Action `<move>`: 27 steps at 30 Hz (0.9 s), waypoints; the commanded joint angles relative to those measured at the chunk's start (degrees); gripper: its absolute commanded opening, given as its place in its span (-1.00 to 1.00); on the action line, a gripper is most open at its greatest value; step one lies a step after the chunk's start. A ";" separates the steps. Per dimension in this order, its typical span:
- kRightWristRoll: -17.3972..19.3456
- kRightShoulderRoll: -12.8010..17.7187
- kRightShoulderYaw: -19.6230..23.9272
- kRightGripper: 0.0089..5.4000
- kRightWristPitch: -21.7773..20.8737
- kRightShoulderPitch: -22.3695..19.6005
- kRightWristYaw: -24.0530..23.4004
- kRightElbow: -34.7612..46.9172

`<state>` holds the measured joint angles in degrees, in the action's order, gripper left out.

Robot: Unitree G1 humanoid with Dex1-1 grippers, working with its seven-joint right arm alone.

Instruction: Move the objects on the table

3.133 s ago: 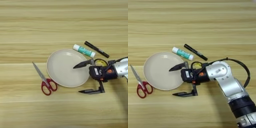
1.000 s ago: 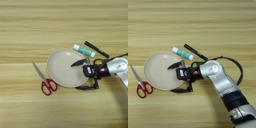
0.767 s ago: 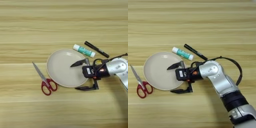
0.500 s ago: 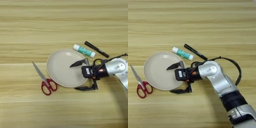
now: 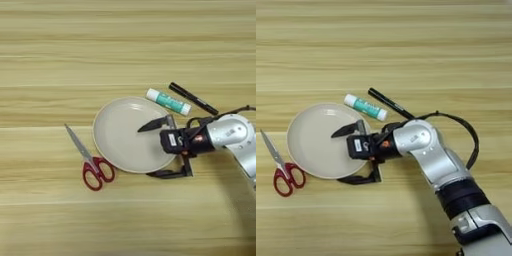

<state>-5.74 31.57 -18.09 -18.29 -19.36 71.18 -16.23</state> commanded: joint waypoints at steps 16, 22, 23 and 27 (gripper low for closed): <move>-1.01 -1.36 1.24 0.99 -2.08 -6.51 -5.09 -1.21; -1.26 -2.24 1.24 0.99 -2.46 -7.30 -5.99 -2.36; -1.35 -2.33 1.24 0.99 -2.58 -7.42 -6.10 -2.65; -1.71 -2.83 1.20 0.99 -2.91 -7.91 -6.91 -3.63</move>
<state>-7.77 28.35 -18.20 -20.46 -22.26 66.86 -20.98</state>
